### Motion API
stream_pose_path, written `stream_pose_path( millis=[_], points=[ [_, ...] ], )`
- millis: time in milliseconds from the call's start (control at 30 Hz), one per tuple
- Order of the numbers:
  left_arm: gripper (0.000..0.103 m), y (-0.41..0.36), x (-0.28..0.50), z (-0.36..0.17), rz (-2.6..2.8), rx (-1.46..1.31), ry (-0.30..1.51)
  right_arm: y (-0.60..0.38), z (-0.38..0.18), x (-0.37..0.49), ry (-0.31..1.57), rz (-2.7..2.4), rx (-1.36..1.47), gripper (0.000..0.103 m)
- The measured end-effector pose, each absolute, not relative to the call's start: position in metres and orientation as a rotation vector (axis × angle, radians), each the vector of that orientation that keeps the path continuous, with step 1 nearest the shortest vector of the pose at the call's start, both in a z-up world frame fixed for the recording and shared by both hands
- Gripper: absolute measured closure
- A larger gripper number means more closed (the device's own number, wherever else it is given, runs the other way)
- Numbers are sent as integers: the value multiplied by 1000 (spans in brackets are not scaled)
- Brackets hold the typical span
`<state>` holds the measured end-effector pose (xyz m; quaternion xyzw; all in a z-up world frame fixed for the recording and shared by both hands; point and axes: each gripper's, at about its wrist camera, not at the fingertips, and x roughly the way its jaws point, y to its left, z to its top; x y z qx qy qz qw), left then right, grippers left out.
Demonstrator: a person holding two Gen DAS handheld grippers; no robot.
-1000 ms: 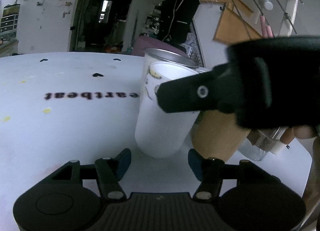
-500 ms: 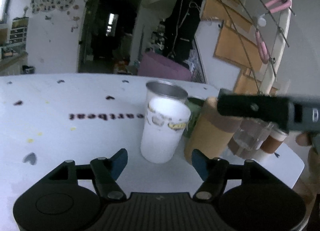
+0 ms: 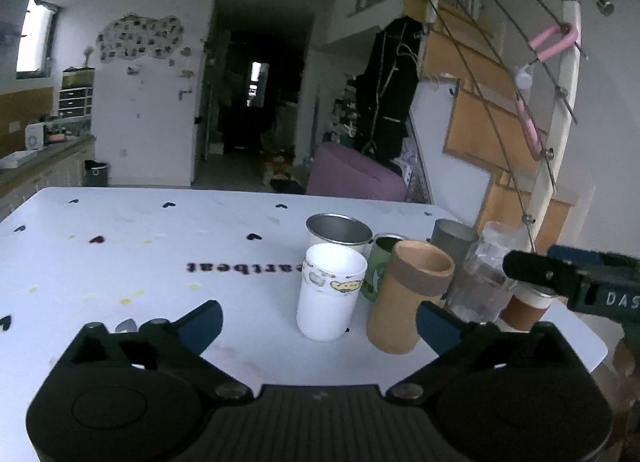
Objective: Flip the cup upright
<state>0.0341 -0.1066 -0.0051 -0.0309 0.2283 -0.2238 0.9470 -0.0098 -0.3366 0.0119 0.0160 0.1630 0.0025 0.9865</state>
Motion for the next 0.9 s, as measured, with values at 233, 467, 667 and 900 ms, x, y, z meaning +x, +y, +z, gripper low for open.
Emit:
stream_pose_path(
  millis=[233,467,667,900],
  points=[
    [0,-105,19,-6,-417,-58,478,-346,8,-31,322,-35,26,6],
    [0,-108,10,-10,-401,-47,495,-349,2,-49,333,-87,15,0],
    [0,-108,5,-10,-388,-42,499,-350,2,-56,335,-109,13,0],
    [0,-111,-1,-7,-372,-33,498,-351,3,-64,327,-126,23,0]
  ],
)
